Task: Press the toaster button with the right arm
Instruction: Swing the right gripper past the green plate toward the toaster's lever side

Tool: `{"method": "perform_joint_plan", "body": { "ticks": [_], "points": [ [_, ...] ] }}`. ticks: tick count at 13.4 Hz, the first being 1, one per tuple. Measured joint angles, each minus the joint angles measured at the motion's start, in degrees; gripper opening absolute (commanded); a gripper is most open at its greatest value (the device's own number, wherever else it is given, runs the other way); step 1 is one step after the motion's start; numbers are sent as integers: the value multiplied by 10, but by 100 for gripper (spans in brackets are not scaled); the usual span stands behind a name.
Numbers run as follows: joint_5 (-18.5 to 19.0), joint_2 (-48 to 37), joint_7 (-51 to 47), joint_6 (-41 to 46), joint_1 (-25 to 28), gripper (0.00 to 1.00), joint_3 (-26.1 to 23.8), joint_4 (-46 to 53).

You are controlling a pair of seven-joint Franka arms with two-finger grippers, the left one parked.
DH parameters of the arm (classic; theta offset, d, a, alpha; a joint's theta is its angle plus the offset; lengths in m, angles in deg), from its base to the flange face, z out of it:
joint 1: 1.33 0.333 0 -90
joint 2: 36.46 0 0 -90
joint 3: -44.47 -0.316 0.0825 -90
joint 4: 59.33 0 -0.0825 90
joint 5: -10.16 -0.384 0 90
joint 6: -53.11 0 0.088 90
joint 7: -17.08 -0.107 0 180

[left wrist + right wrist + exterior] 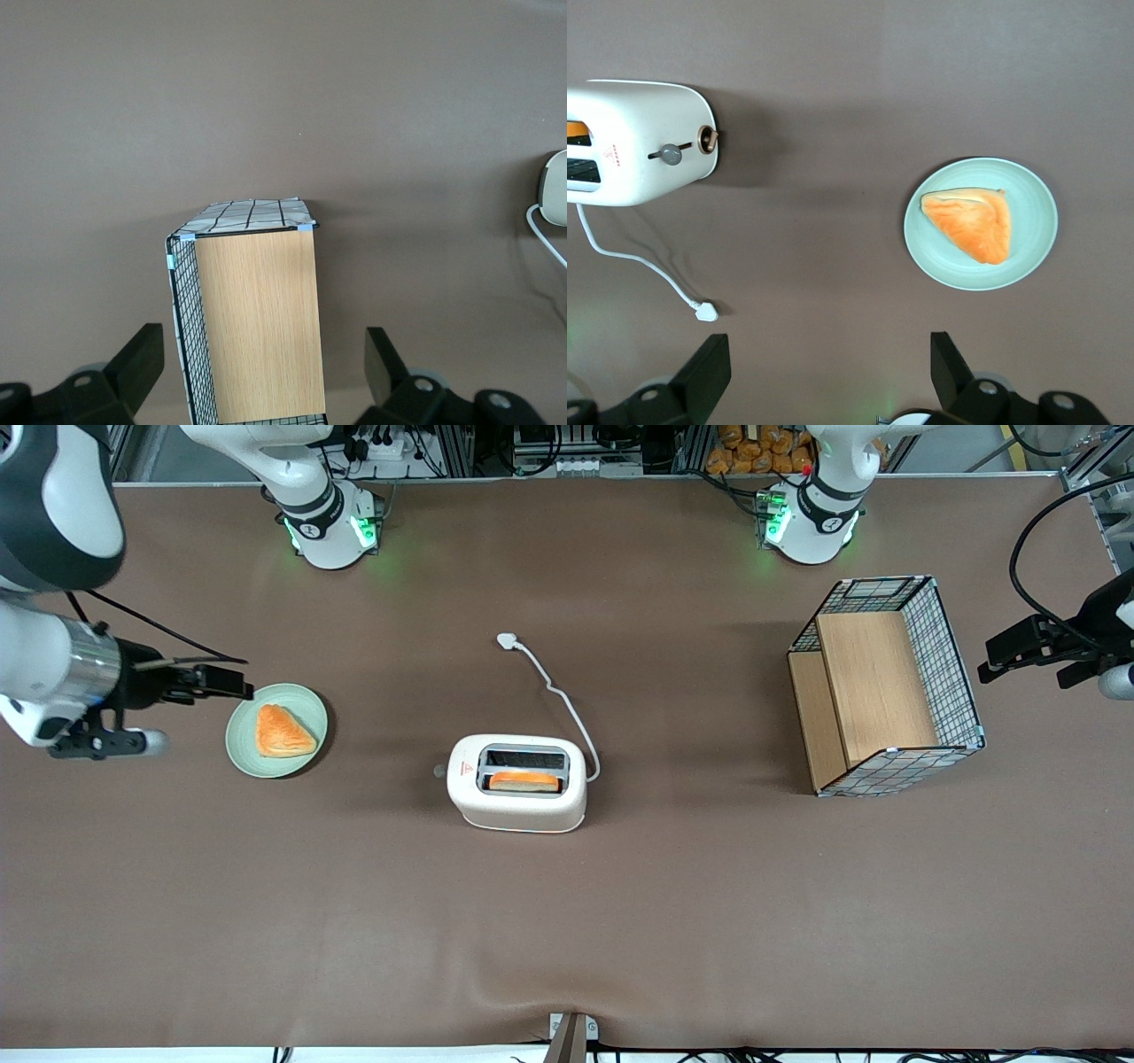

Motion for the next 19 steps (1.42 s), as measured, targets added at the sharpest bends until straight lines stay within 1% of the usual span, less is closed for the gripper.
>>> {"method": "perform_joint_plan", "body": {
  "ticks": [5,8,9,10,12,13,15,18,19],
  "points": [
    [-7,22,0,-21,29,100,0,0],
    [-11,41,-1,-44,57,100,-1,0],
    [-25,46,-2,-50,63,100,-1,0],
    [-54,53,-3,-54,64,100,-1,-1],
    [-123,76,-3,-61,63,100,2,-2],
    [-148,87,-3,-67,62,100,3,-3],
    [-177,102,-3,-72,64,100,2,-3],
    [-227,117,-3,-81,72,97,1,-3],
    [-239,122,-3,-88,74,89,1,-3]
  ]
}}
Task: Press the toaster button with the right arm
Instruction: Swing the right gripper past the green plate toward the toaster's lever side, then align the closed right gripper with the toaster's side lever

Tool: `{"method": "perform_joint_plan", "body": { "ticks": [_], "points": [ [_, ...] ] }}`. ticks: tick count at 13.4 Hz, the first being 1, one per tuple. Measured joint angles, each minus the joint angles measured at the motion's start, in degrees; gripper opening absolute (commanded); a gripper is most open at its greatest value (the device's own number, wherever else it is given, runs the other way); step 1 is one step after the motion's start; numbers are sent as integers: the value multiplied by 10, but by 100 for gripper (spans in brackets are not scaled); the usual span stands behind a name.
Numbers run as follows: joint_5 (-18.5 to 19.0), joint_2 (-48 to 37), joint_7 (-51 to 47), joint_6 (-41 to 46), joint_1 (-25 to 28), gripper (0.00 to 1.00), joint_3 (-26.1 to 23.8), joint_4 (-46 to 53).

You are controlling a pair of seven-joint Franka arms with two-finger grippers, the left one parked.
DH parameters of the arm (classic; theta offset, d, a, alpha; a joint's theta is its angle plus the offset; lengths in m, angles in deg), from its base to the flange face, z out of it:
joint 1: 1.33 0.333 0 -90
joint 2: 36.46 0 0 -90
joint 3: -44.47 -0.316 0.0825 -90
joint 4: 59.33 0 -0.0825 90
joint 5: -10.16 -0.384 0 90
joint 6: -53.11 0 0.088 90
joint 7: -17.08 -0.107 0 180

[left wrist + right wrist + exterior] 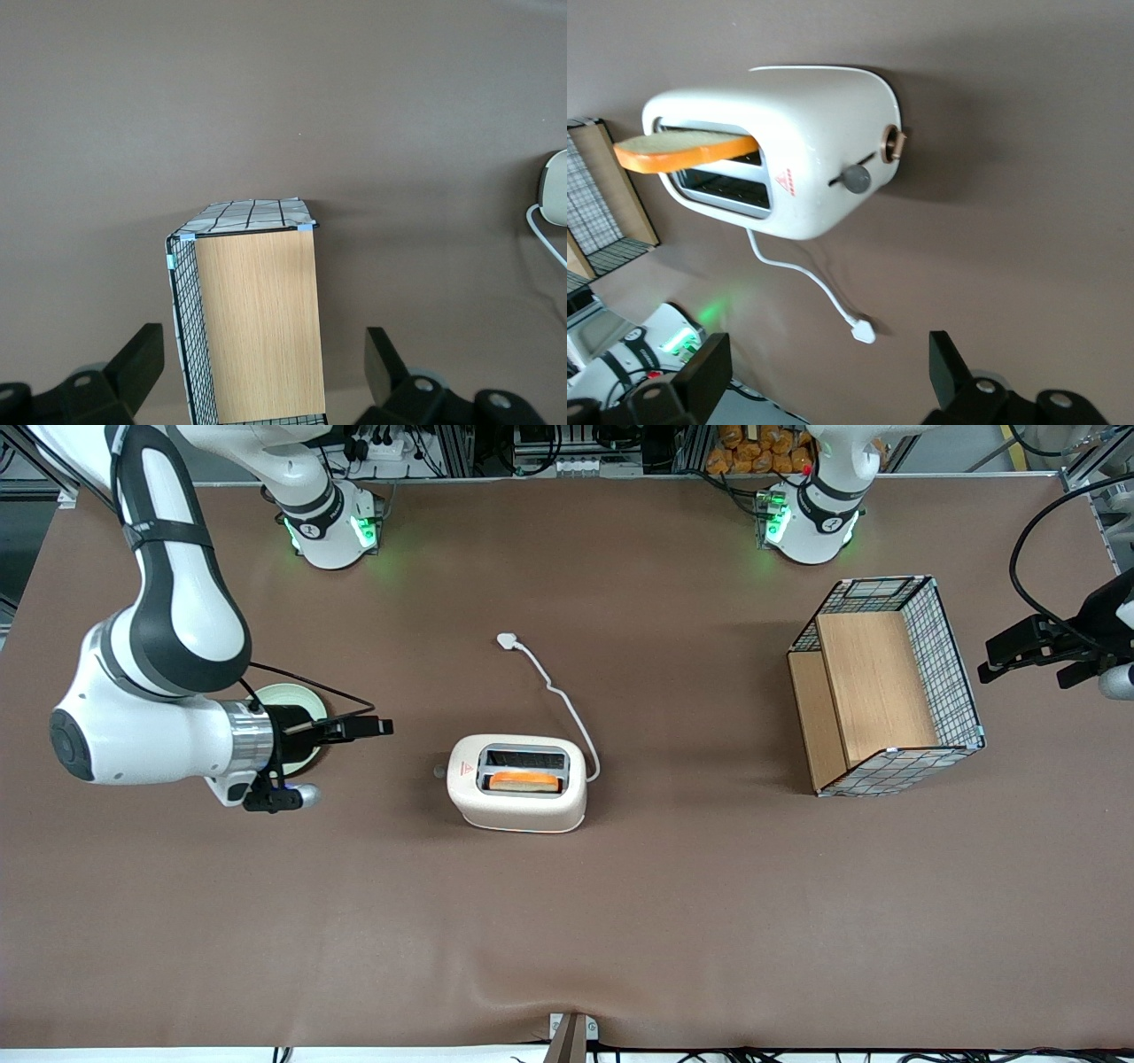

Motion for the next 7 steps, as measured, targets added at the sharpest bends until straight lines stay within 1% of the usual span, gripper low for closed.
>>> {"method": "perform_joint_plan", "body": {
  "ticks": [1,3,4,5,6,7],
  "points": [
    [-13,7,0,-7,4,79,0,0],
    [-34,19,0,-25,17,53,-1,0],
    [-40,24,0,-39,24,35,-1,0],
    [-42,27,0,-50,30,14,-1,0],
    [-42,31,0,-56,33,0,-1,0],
    [-42,35,0,-58,33,0,-1,0]
  ]
}}
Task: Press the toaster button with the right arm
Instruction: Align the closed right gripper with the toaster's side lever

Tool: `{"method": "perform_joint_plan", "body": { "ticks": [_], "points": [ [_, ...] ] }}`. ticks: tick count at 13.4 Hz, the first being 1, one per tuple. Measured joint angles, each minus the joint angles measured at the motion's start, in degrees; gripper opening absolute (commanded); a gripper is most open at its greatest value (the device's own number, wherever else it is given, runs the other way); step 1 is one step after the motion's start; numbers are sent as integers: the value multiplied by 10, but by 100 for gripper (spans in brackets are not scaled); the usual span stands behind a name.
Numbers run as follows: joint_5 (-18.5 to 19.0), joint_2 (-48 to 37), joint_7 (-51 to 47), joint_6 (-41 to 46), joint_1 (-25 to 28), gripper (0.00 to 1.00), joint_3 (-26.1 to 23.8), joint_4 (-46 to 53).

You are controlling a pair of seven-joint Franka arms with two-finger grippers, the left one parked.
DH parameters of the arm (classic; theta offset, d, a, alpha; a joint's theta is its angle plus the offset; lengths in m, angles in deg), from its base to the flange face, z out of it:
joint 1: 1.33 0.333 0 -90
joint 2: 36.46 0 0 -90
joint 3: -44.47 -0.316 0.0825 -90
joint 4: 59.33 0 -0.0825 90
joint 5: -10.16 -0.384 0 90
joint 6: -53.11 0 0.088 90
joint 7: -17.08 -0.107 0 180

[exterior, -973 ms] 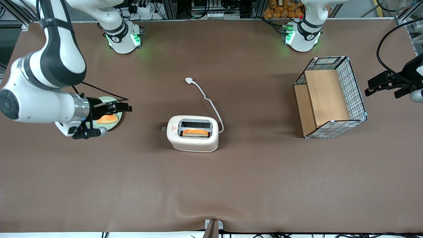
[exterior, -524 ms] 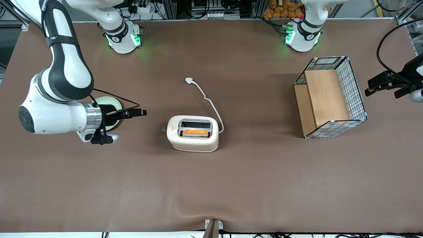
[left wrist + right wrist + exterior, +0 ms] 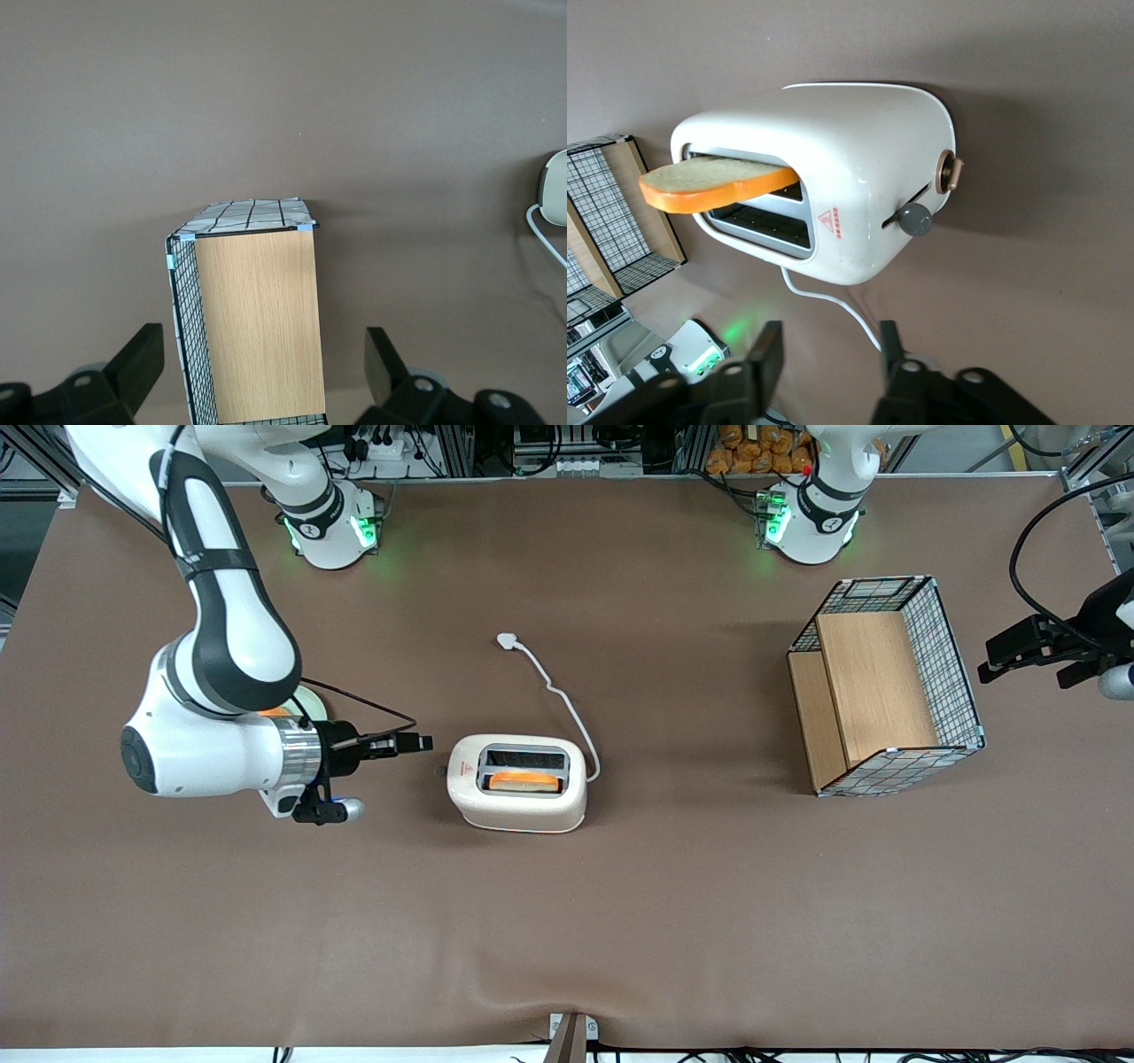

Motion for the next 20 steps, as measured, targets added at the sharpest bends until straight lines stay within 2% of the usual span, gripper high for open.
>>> {"method": "perform_joint_plan", "body": {
  "ticks": [4,10,16,20],
  "points": [
    [-24,17,6,-8,0,0,2,0],
    [-31,26,49,-64,0,0,1,-19],
    [-54,43,105,-73,0,0,1,-32],
    [-56,59,121,-76,0,0,2,-34]
  ]
}}
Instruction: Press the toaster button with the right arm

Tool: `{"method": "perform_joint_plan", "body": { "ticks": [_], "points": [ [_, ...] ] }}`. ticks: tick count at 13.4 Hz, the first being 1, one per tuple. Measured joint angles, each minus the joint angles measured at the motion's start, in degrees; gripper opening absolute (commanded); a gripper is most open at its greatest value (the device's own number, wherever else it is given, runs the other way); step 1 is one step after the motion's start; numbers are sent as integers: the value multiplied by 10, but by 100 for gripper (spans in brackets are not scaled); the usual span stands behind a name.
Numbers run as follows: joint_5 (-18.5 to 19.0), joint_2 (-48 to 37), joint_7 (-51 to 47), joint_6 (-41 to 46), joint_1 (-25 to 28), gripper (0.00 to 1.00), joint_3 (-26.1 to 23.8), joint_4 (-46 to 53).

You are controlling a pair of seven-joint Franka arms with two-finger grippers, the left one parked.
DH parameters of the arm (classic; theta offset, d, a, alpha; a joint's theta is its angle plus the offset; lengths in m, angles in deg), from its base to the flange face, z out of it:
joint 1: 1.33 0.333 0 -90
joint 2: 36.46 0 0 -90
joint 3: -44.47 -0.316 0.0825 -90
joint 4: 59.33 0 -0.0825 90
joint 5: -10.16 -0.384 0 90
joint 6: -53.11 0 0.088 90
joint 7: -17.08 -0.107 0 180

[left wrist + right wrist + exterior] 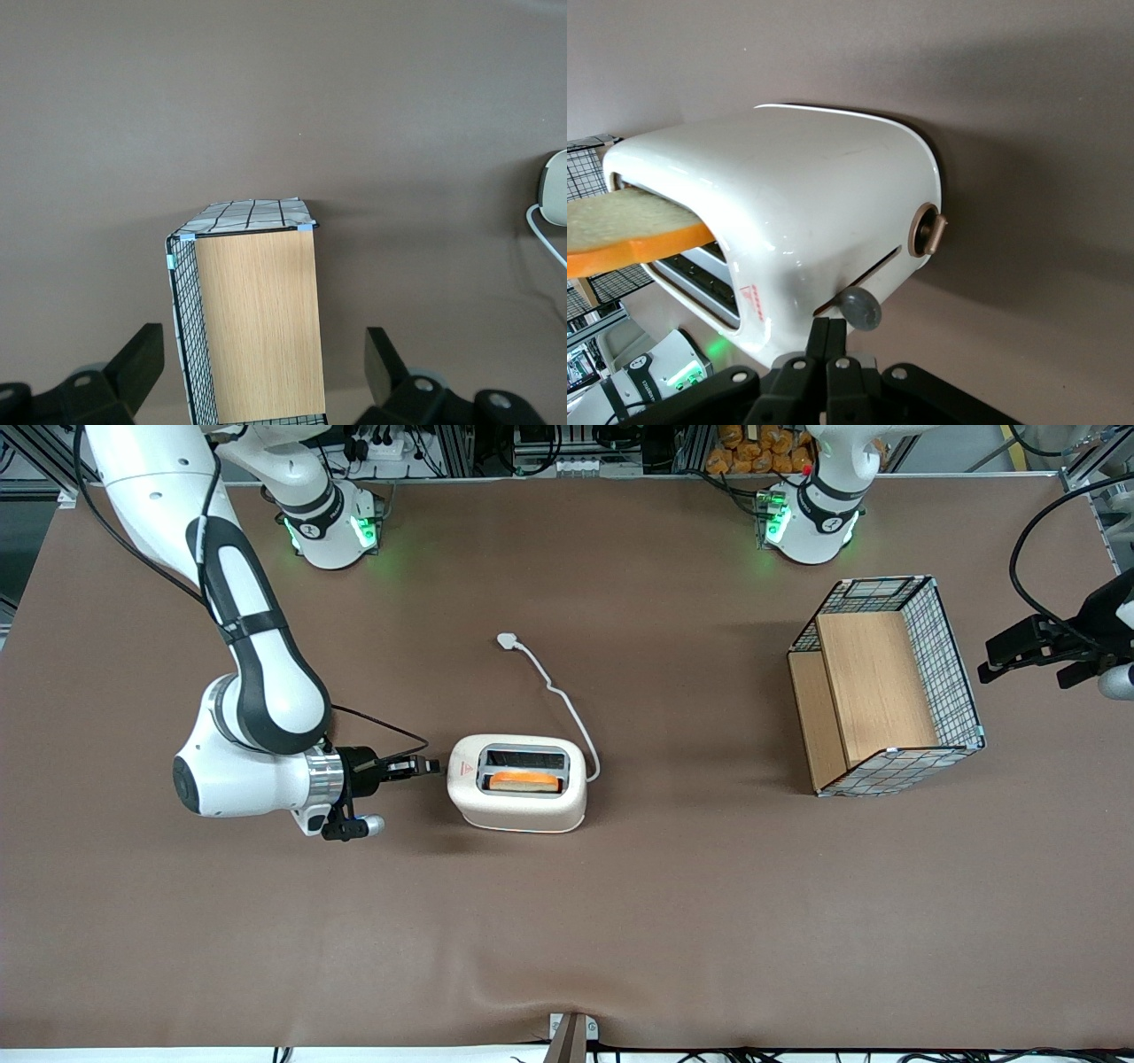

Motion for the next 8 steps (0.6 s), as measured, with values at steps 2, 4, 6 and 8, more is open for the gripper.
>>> {"method": "perform_joint_plan", "body": {
  "ticks": [2,4,6,8],
  "points": [
    [0,7,6,0,-1,0,1,-2],
    [-2,15,10,-1,-2,0,1,-2],
    [-10,21,18,-3,-3,0,1,-2],
    [-14,31,20,-13,-2,0,1,-3]
  ]
}}
